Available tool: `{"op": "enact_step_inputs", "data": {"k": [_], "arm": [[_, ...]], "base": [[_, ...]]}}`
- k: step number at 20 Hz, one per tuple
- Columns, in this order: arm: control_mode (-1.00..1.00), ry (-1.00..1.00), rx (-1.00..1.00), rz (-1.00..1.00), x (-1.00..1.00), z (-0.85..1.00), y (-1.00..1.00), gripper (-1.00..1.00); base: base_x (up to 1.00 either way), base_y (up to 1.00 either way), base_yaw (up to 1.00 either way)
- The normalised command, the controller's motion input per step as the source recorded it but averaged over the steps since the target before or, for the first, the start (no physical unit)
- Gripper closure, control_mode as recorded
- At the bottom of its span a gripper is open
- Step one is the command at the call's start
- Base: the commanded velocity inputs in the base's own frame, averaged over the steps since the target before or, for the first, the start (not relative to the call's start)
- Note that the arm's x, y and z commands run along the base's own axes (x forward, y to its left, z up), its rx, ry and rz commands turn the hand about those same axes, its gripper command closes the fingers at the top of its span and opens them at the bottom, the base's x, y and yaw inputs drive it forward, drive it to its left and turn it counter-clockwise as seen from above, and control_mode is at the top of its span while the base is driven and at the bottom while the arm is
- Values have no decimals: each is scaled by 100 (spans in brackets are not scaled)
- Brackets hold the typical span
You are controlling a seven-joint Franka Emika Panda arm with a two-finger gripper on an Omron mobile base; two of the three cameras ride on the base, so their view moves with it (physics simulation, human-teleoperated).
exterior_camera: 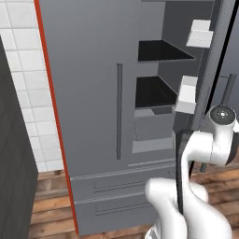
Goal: Retrieve the butter from the fridge and place it on a plate on the dining table. Then retrieve the butter knife by the fridge and place it near the plate.
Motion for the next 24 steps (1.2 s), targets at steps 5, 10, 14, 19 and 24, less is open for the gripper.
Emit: {"op": "enact_step_inputs", "data": {"k": [5,10,14,19,24], "arm": [[-100,17,-35,12,15,39,100,-100],[-100,22,-24,15,83,-7,91,-100],[-100,35,-18,10,100,-21,21,-100],[-100,46,-14,6,100,-44,-4,-100],[-100,43,-7,3,97,-49,-42,-100]], "base": [[0,0,0],[0,0,0],[0,0,0],[0,0,0],[0,0,0]]}}
